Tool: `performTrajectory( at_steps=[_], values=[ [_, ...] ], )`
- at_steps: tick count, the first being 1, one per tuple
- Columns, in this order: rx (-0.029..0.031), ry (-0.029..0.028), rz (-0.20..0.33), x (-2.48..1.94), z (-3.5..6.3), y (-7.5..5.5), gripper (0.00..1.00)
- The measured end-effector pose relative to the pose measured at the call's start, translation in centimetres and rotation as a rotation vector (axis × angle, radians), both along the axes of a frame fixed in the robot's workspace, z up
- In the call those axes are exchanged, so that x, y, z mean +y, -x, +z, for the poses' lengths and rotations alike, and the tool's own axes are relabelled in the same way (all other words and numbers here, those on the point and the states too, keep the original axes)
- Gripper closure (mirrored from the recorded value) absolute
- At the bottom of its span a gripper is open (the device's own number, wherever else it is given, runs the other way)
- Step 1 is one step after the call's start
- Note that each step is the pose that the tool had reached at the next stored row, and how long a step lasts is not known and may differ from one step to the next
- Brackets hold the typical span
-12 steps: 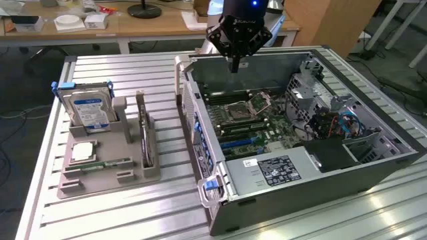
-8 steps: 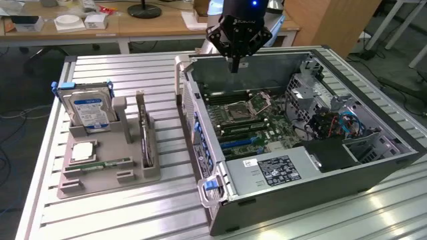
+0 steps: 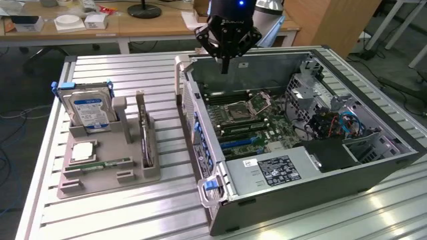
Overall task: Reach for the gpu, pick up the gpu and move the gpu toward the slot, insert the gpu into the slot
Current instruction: 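Reach for the gpu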
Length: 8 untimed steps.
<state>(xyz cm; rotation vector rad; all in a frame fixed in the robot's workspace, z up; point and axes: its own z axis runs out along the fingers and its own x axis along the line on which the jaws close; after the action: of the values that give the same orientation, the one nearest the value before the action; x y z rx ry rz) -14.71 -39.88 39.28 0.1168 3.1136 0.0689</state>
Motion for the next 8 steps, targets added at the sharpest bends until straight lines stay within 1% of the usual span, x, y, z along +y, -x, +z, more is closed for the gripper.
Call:
performTrajectory(
  at_steps=[8],
  values=[
    [0.0001,0.0,0.0,0.0,-0.08,2.2,0.9]
  ],
)
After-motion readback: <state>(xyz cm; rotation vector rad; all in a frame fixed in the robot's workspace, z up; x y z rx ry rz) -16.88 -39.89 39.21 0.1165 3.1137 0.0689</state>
